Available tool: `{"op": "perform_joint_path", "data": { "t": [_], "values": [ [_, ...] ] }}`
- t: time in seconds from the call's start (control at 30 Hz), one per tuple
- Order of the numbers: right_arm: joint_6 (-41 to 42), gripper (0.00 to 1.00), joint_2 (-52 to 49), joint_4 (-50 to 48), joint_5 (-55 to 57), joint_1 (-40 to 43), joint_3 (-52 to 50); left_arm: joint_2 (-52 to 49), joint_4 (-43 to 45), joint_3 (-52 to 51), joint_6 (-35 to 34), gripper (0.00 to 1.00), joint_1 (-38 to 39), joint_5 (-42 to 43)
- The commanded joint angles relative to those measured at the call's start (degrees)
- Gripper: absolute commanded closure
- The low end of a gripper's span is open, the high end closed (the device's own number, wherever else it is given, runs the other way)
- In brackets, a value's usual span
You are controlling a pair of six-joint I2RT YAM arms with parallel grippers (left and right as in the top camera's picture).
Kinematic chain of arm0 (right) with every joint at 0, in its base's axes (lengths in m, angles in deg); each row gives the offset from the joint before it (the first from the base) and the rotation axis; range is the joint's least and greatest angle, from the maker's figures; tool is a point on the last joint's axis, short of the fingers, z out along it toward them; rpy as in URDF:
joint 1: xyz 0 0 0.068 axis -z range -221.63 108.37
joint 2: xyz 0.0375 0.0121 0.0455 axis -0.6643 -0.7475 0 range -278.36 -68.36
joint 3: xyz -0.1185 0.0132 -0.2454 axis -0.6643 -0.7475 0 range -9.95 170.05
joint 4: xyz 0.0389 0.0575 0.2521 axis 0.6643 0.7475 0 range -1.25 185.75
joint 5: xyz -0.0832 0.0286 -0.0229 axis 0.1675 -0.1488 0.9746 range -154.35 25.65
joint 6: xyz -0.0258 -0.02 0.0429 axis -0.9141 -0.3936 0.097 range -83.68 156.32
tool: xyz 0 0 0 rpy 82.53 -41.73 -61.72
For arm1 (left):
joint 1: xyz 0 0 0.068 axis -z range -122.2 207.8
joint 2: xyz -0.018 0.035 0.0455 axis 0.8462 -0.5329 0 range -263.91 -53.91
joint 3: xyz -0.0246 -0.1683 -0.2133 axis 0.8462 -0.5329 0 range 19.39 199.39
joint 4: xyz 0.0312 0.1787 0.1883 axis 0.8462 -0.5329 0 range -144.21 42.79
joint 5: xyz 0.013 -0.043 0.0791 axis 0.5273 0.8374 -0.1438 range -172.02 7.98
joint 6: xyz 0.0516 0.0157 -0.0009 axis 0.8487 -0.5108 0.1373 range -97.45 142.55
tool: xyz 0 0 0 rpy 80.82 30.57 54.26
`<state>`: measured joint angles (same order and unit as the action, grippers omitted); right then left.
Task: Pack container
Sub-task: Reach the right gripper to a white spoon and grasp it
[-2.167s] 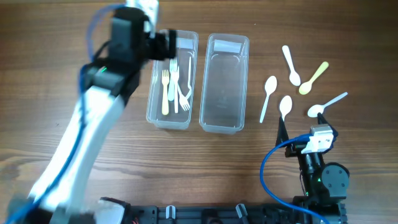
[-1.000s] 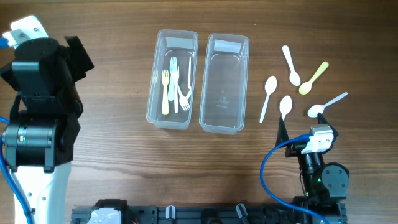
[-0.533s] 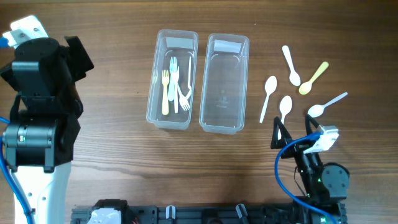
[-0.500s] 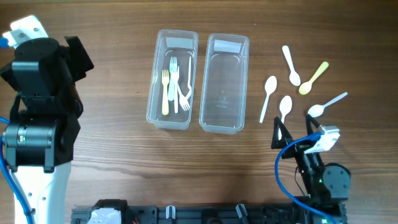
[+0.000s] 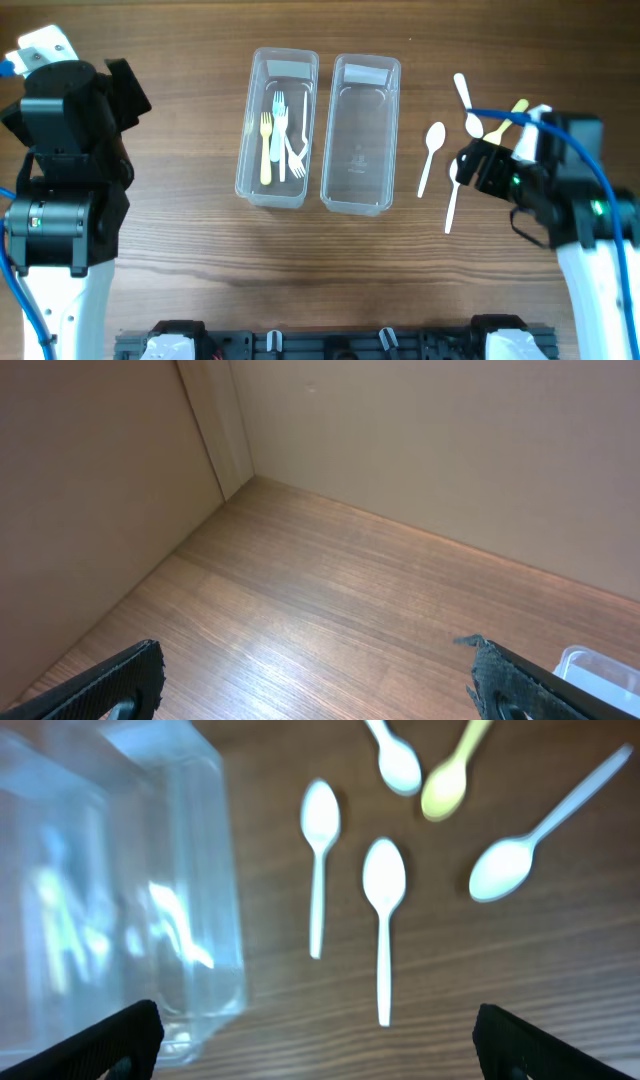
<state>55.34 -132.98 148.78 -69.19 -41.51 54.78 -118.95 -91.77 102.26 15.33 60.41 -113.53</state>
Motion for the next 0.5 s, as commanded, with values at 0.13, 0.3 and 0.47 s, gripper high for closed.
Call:
{"op": "perform_joint_path", "data": {
  "t": [0.13, 0.3, 0.47],
  "values": [
    [-3.37, 0.05, -20.09, -0.31, 1.42, 0.07, 0.11, 0.0, 0.07, 0.24, -0.55, 0.0, -0.28, -0.5],
    [-3.39, 0.3, -28.59, -4.44, 1.38, 0.07, -1.53, 0.0, 0.07, 0.24, -0.55, 0.0, -0.28, -0.52],
    [-3.98, 0.41, -30.71, -6.71, 1.66, 0.07, -1.6, 0.0, 0.07, 0.24, -0.55, 0.0, -0.28, -0.52]
  ]
}}
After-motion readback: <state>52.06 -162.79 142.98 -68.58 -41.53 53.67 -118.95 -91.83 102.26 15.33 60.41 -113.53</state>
